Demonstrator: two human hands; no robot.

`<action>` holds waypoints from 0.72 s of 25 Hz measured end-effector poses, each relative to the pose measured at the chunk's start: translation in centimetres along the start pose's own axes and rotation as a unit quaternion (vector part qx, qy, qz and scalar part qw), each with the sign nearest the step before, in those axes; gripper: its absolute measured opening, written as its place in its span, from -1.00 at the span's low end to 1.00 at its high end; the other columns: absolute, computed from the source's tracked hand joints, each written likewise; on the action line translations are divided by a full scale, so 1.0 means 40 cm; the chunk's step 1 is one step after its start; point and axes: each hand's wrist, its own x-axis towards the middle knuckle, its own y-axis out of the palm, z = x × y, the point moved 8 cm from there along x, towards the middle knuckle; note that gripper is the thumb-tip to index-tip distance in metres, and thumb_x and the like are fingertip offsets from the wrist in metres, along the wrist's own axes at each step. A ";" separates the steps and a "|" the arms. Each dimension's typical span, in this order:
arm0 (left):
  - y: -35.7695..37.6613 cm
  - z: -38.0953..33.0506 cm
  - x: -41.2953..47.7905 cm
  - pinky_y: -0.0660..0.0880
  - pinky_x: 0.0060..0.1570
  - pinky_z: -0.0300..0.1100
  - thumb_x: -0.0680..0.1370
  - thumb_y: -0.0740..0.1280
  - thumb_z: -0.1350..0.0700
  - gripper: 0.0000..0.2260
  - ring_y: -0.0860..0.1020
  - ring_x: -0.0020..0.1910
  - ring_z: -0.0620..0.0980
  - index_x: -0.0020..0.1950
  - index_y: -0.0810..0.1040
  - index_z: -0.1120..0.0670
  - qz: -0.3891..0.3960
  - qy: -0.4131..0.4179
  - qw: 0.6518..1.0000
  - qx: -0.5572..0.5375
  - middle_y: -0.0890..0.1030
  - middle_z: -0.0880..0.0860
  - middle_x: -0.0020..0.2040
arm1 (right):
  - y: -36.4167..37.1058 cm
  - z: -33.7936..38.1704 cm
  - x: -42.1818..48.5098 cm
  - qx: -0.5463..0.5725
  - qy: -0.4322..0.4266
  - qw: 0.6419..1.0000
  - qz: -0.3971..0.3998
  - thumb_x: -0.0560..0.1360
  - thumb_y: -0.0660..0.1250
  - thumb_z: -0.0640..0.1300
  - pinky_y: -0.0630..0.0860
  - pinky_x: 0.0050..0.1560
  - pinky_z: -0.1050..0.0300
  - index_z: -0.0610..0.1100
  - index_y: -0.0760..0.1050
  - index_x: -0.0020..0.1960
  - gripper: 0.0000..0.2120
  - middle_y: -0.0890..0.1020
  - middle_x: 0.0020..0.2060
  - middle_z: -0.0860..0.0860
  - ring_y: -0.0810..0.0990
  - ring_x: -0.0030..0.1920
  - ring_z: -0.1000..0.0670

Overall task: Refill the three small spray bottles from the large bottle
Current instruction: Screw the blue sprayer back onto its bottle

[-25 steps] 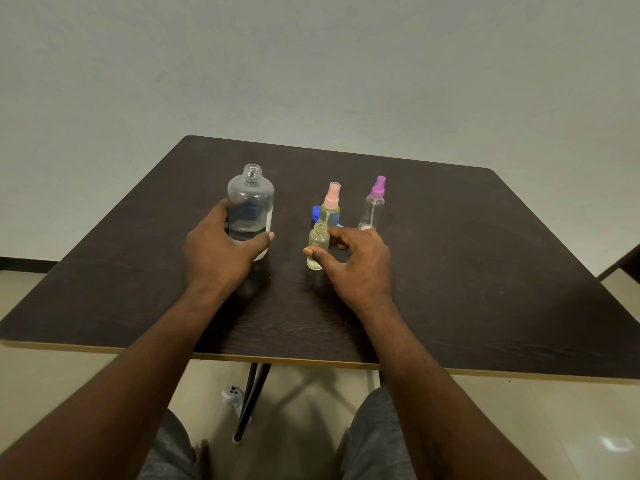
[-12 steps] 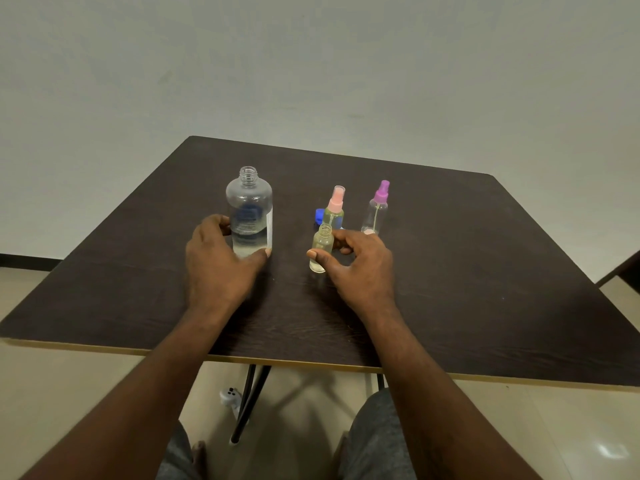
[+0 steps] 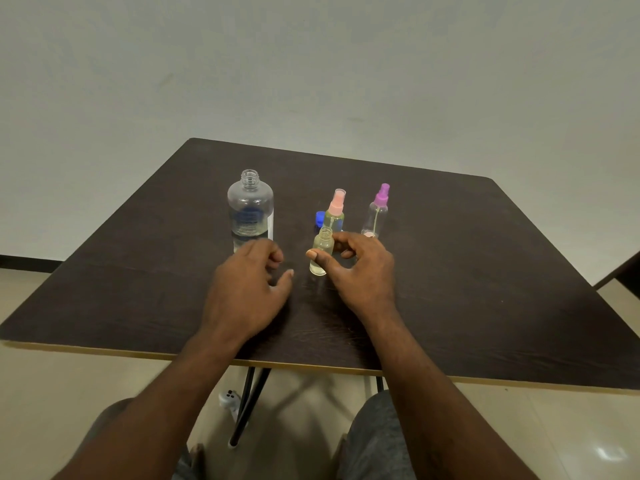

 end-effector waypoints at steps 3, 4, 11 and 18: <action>0.053 -0.038 0.005 0.50 -0.12 -0.25 0.50 0.51 -0.13 -0.62 0.55 -0.19 -0.24 0.26 0.52 -0.12 0.080 0.052 0.995 0.003 0.54 -0.20 0.10 | -0.033 -0.022 0.001 0.100 0.052 0.991 -0.068 0.56 0.41 0.23 0.51 -0.16 0.30 -0.04 0.71 0.04 -0.66 0.71 -0.14 0.10 0.62 -0.17 0.13; 0.064 -0.037 0.012 0.48 -0.09 -0.25 0.50 0.51 -0.17 -0.55 0.54 -0.18 -0.22 0.33 0.50 -0.10 0.087 0.038 0.995 -0.003 0.54 -0.19 0.14 | -0.044 -0.043 0.000 0.138 0.090 0.981 -0.098 0.62 0.38 0.14 0.48 -0.19 0.31 -0.07 0.70 0.00 -0.71 0.71 -0.17 0.06 0.61 -0.20 0.13; 0.132 -0.056 0.065 0.45 -0.16 -0.14 0.42 0.39 -0.44 -0.51 0.54 -0.09 -0.12 0.10 0.53 -0.10 0.067 -0.017 0.997 0.033 0.57 -0.15 -0.06 | -0.064 -0.099 0.000 0.136 0.204 0.958 -0.150 0.62 0.42 -0.13 0.50 -0.17 0.43 -0.01 0.64 0.03 -0.96 0.68 -0.12 0.12 0.58 -0.16 0.33; 0.138 -0.057 0.064 0.56 -0.12 -0.10 0.51 0.36 -0.38 -0.62 0.54 -0.11 -0.13 0.05 0.52 -0.10 0.077 -0.004 0.996 0.041 0.55 -0.14 -0.06 | -0.039 -0.101 0.019 0.057 0.173 0.977 -0.107 0.55 0.47 -0.13 0.60 -0.02 0.20 0.01 0.66 0.11 -0.85 0.69 -0.02 0.13 0.64 -0.03 0.13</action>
